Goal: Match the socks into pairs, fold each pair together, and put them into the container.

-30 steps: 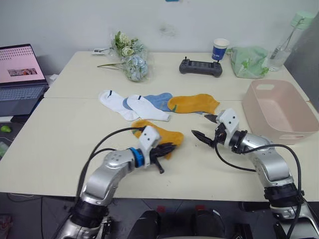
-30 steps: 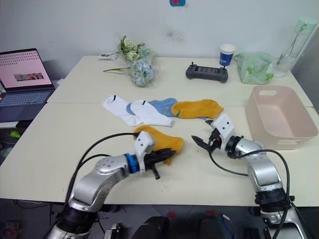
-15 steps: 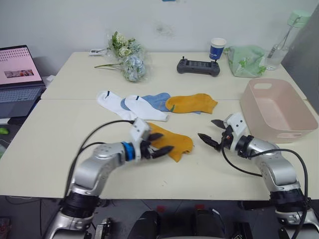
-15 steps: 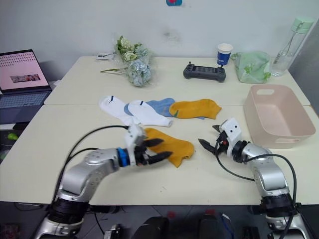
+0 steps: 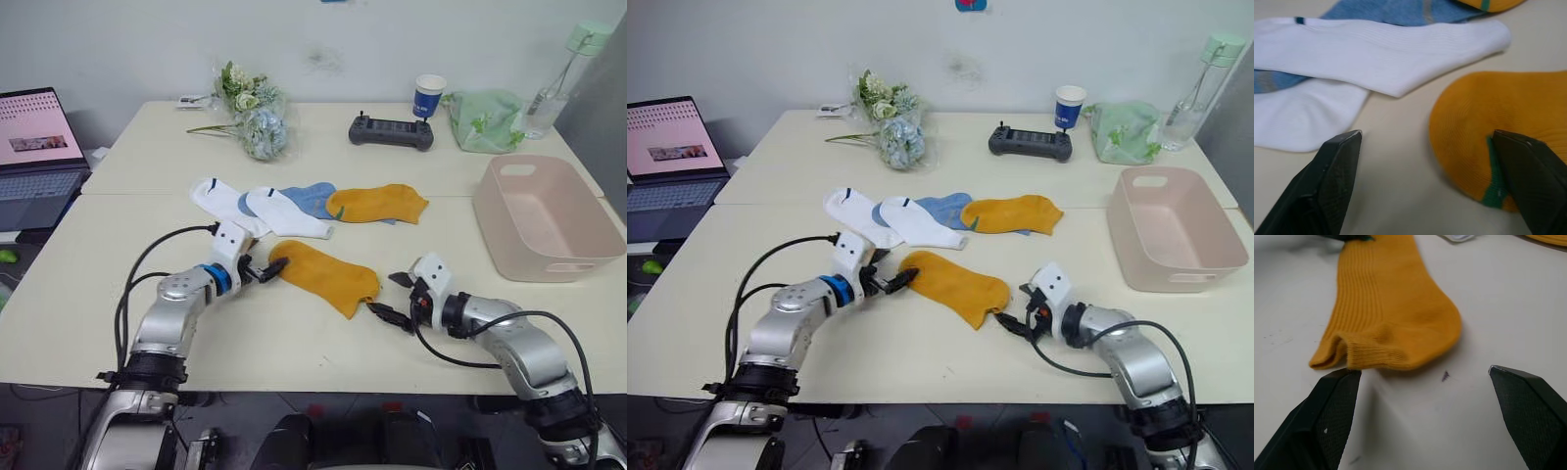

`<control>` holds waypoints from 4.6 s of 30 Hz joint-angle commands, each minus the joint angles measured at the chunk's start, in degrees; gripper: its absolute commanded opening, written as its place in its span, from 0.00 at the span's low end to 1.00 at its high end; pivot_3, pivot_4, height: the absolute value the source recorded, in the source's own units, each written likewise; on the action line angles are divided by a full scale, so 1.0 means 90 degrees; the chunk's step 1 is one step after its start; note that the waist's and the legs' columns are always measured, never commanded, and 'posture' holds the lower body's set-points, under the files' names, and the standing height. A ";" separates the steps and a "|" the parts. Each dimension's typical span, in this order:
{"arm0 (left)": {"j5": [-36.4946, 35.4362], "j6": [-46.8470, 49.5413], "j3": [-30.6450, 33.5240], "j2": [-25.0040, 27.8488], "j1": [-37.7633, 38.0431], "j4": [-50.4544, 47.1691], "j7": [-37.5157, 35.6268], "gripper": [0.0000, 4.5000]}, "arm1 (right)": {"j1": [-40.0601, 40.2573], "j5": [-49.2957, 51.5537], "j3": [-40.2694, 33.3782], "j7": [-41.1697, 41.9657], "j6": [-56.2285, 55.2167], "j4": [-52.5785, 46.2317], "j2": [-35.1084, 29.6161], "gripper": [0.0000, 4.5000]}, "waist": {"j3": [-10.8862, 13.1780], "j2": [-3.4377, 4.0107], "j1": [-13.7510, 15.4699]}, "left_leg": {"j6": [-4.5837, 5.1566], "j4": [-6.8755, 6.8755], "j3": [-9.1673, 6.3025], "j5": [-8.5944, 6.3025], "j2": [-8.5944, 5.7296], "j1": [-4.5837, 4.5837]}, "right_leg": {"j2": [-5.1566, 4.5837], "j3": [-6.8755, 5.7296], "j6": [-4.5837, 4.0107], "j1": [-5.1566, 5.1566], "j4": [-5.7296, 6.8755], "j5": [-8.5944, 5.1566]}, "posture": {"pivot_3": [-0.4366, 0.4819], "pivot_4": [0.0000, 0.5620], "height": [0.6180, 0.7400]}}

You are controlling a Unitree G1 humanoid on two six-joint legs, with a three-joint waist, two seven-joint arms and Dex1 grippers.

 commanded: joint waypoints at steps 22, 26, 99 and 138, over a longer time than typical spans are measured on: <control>-0.1629 0.3247 0.0521 -0.0303 0.2161 -0.4505 0.0860 0.00 | -0.0499 0.0392 -0.0781 0.0522 -0.0325 0.0455 -0.0198 0.01 | 0.0000 0.0000 0.0008 | 0.0001 0.0001 -0.0001 -0.0001 0.0000 0.0000 | 0.0000 0.0005 0.0000 0.0000 0.0001 0.0000 | 0.48 0.27 1.00; -0.1464 0.3246 0.0483 -0.0292 0.2570 -0.4800 0.1168 0.00 | -0.0383 0.0499 -0.0716 0.0831 -0.0160 0.0451 -0.0458 0.01 | 0.0000 0.0001 0.0011 | 0.0002 0.0000 0.0003 -0.0001 0.0001 0.0001 | 0.0000 0.0005 0.0000 0.0001 0.0000 0.0000 | 0.48 0.27 1.00; -0.1598 0.2326 0.0167 0.0731 0.2573 -0.3902 -0.0144 0.23 | -0.0392 0.1089 -0.0774 0.1593 0.0792 0.0094 -0.1727 0.09 | 0.0003 -0.0003 0.0020 | 0.0008 -0.0007 0.0011 -0.0004 0.0003 -0.0009 | -0.0002 0.0002 -0.0006 0.0000 -0.0022 0.0003 | 0.48 0.27 1.00; 0.1641 -0.2814 -0.1141 0.1580 0.2447 -0.2374 -0.1276 0.08 | -0.0535 -0.1663 0.1049 0.2854 -0.4686 0.1492 -0.1333 0.00 | 0.0003 0.0006 0.0020 | 0.0017 -0.0017 0.0001 -0.0009 0.0007 0.0045 | 0.0008 0.0003 0.0002 0.0040 -0.0023 0.0015 | 0.48 0.27 1.00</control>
